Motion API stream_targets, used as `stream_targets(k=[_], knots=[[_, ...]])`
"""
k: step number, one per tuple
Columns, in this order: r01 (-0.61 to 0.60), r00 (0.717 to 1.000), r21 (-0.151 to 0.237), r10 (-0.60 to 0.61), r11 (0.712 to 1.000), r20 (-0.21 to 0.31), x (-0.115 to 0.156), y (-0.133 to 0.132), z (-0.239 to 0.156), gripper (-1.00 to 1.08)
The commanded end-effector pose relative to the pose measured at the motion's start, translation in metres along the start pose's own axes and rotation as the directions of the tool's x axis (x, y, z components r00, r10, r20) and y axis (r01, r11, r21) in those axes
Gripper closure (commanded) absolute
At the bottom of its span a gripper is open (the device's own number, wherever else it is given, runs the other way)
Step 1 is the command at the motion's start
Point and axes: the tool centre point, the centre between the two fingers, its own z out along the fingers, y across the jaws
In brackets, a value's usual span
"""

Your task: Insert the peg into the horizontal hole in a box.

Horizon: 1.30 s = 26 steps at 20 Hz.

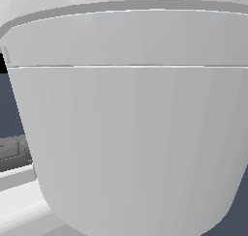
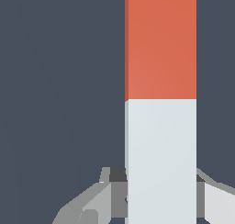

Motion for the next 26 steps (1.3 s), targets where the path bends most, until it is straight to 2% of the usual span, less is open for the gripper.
stream_targets(k=[1,16,26], knots=[[-0.031,1.000,-0.002,0.031,1.000,0.001,0.020,0.011,-0.009,1.08],[-0.212,0.977,-0.002,0.212,0.977,0.001,0.129,0.090,-0.054,1.08],[-0.289,0.957,-0.002,0.289,0.957,0.001,0.170,0.133,-0.075,1.08]])
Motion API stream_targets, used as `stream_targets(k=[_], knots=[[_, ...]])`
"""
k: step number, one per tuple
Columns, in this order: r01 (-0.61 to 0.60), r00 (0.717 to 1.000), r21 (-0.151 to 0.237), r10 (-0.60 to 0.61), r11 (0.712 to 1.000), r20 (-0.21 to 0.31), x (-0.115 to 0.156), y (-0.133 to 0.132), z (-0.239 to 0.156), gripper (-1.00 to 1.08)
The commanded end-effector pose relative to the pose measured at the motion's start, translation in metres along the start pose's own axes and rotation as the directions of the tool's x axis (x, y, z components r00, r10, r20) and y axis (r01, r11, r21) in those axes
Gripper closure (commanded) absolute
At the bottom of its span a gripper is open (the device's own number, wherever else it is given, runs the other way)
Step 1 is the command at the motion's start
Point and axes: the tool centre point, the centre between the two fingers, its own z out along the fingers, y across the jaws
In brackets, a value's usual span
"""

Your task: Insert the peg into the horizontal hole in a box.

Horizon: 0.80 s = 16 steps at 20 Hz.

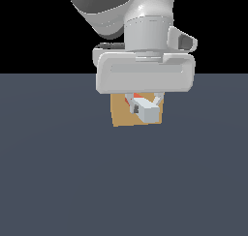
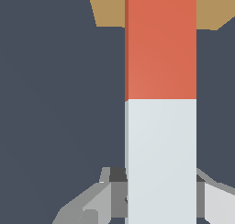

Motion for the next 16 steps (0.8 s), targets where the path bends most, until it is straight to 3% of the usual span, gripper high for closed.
stream_targets(k=[1,16], knots=[[-0.016,1.000,-0.001,0.016,1.000,0.001,0.0079,0.0061,-0.0044,1.08],[-0.033,0.999,-0.002,0.033,0.999,0.001,0.0157,0.0152,-0.0087,1.08]])
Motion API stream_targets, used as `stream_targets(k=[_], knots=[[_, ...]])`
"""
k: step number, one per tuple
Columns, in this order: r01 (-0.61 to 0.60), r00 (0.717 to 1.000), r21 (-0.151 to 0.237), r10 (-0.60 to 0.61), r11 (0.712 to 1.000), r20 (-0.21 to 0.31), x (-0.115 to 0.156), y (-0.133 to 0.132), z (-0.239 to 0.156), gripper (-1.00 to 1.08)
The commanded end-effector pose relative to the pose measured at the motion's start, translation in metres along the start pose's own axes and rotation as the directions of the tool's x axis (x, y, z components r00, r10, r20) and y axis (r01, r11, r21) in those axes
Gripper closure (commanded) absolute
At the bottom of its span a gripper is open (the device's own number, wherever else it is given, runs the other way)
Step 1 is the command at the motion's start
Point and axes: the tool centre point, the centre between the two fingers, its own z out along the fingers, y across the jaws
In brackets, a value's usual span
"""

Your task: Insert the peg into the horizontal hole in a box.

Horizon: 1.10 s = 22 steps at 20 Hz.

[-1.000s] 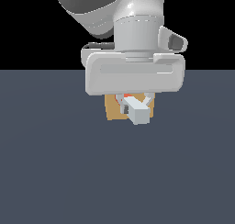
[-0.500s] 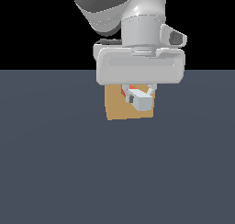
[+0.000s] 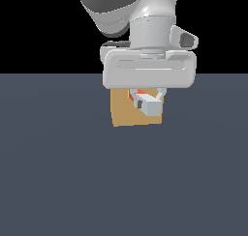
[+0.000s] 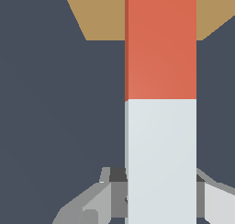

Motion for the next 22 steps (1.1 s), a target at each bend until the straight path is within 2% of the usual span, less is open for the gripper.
stream_targets(k=[1,10,22], knots=[[-0.001,1.000,-0.003,0.001,1.000,0.000,-0.001,0.002,-0.002,1.08],[-0.001,1.000,-0.002,0.001,1.000,0.000,0.009,0.000,-0.001,1.08],[-0.001,1.000,-0.003,0.001,1.000,0.000,0.093,0.000,-0.001,1.08]])
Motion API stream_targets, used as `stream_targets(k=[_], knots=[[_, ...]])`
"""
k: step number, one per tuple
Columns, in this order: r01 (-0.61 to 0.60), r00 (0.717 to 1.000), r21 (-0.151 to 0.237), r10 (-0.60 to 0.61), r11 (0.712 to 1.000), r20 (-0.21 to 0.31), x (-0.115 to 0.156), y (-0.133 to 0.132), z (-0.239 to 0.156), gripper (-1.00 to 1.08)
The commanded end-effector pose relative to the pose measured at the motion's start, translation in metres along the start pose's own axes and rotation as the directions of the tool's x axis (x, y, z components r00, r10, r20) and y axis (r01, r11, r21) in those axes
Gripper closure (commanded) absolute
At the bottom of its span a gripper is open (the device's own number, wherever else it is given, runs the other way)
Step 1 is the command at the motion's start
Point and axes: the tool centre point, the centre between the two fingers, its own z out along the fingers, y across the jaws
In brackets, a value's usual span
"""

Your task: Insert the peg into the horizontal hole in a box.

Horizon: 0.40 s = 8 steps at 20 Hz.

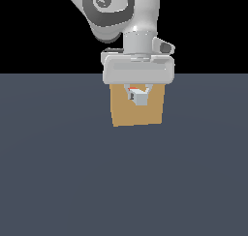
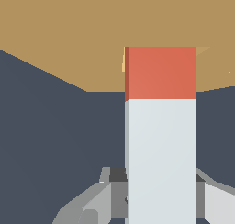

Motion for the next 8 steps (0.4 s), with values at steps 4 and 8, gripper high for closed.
stream_targets(k=[4,8], knots=[[-0.002,1.000,-0.003,0.002,1.000,0.000,0.0205,0.0010,-0.0014,1.08],[-0.002,1.000,-0.003,0.002,1.000,0.000,0.0207,0.0022,-0.0015,1.08]])
